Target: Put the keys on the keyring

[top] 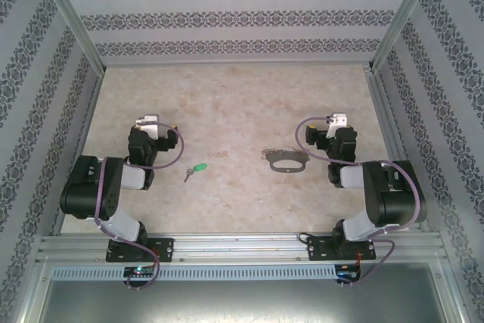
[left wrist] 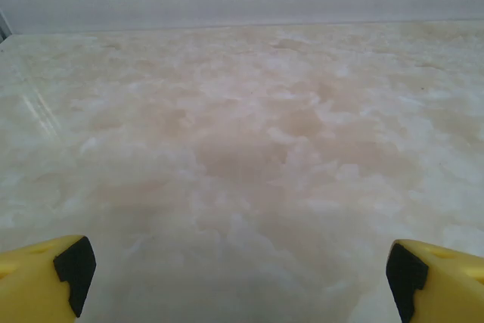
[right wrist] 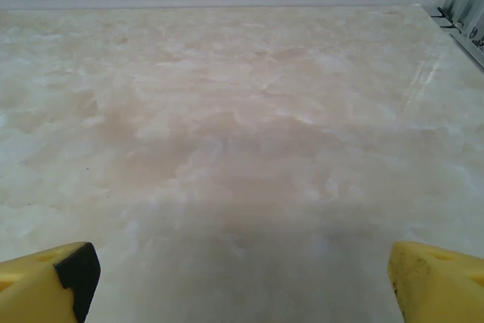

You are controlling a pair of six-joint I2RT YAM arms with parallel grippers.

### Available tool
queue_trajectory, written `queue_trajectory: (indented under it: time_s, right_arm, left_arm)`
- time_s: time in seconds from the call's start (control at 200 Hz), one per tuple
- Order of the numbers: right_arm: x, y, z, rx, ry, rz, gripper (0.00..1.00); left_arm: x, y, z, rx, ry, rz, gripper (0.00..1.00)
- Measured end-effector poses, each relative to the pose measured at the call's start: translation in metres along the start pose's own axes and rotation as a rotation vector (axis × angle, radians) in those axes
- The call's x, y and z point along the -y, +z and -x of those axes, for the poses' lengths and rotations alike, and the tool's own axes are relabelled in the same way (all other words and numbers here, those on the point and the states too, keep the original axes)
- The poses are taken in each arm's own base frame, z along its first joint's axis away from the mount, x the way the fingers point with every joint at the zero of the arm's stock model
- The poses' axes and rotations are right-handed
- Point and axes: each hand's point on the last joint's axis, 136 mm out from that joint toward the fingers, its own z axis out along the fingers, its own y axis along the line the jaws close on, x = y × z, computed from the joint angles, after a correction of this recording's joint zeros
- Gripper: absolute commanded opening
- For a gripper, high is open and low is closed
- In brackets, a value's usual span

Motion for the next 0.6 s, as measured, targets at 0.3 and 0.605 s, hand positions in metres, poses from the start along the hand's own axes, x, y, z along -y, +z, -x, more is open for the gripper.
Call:
queue_trajectory:
  time_s: [0.3,0.605]
  right_arm:
    - [0.0,0.0,0.0,0.0,0.0,0.0,0.98]
    - [0.0,0.0,0.0,0.0,0.0,0.0,0.98]
  left_arm:
    - [-0.006,-0.006,-0.015,-0.031,0.0,0.034,1.0]
    - [-0.014,-0.007,-0.013,-0.023,-0.012,0.078,1.0]
